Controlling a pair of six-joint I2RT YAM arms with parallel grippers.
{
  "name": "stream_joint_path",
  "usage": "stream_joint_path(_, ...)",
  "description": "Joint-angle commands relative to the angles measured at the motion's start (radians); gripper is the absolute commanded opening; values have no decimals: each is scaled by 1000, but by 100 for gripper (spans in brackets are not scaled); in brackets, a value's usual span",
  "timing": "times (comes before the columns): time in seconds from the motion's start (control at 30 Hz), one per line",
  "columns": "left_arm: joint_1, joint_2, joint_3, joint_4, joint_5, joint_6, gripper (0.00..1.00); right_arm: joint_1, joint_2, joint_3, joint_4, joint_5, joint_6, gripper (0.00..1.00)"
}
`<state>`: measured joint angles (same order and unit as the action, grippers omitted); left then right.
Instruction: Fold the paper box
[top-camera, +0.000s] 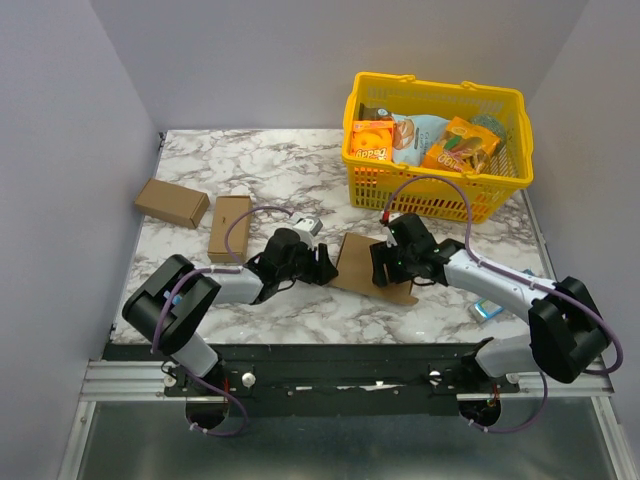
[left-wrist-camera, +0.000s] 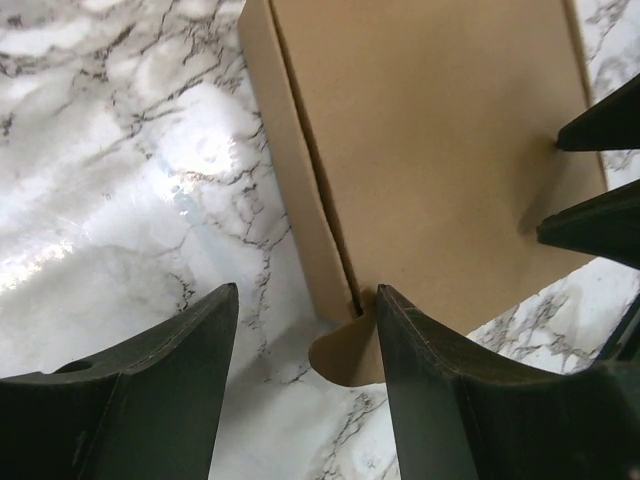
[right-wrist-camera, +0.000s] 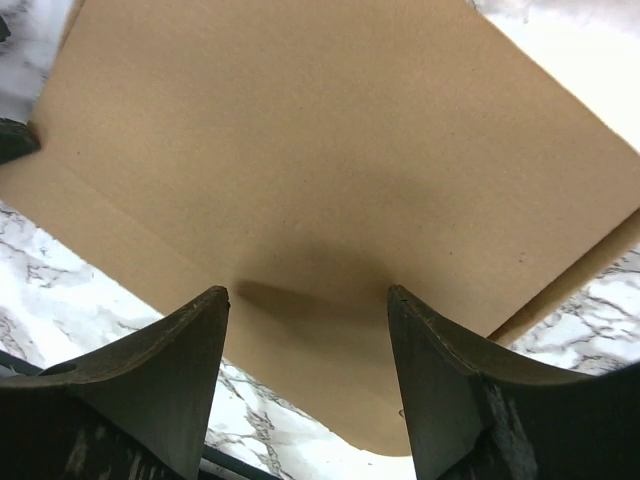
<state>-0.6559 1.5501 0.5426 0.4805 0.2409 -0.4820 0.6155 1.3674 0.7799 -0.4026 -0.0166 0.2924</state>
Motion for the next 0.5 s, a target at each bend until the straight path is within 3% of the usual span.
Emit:
stream_joint_path(0.0,-2,73,5,76,52,23,61,9,27,-45,-18,-29,42,74)
stream_joint_path(0.2,-1,107,5,129,81,34,47,47,-30,-31,-13,-23,-36,78)
stream_joint_path(0.33,-1,102,2,127,77,40,44,128,-56,-7,-1,10,-137,79)
stream_joint_path(0.47,-2,99,-1,124,74,45,43,211,-19,31,8,147,-191,79)
